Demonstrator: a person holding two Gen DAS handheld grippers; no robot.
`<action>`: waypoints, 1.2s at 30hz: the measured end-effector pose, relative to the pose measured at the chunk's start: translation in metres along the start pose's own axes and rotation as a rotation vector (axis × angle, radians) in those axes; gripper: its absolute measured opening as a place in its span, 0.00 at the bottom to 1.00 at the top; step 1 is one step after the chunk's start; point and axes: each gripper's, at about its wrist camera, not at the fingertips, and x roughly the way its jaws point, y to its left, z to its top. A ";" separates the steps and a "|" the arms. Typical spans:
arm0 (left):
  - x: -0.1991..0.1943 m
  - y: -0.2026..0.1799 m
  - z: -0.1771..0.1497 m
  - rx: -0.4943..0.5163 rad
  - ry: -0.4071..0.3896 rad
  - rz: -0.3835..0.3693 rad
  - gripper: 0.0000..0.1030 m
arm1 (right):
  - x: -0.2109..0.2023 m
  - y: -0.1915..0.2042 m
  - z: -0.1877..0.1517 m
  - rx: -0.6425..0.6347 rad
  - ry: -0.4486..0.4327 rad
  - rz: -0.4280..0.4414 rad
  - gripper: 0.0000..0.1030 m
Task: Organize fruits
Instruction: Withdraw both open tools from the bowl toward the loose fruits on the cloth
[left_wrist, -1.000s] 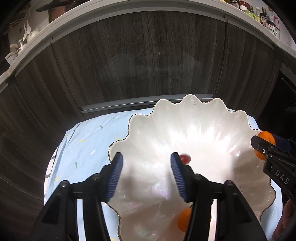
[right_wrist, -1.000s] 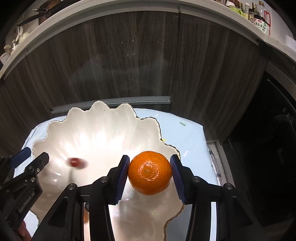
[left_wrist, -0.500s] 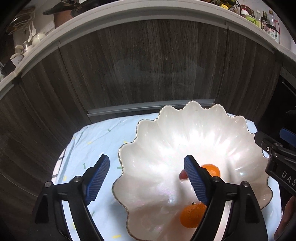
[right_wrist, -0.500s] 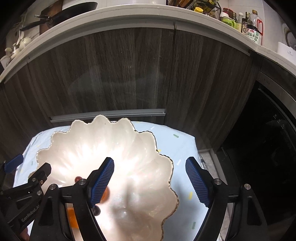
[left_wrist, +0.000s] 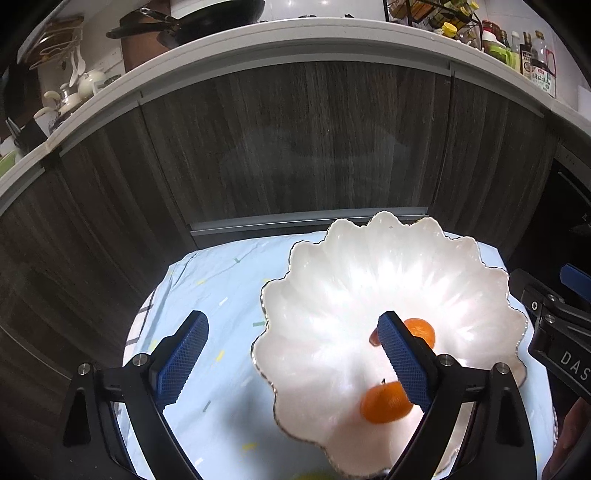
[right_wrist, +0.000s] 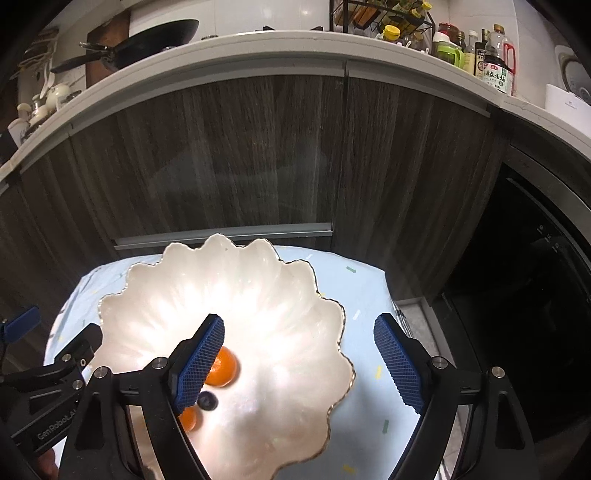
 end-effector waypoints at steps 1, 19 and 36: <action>-0.004 0.001 -0.001 0.000 -0.004 -0.001 0.91 | -0.003 0.000 -0.001 0.003 -0.002 0.004 0.82; -0.056 0.012 -0.030 0.017 -0.017 0.027 0.91 | -0.049 0.006 -0.028 0.020 -0.012 0.047 0.82; -0.081 0.020 -0.082 0.047 0.026 0.021 0.91 | -0.077 0.014 -0.077 0.000 0.053 0.058 0.82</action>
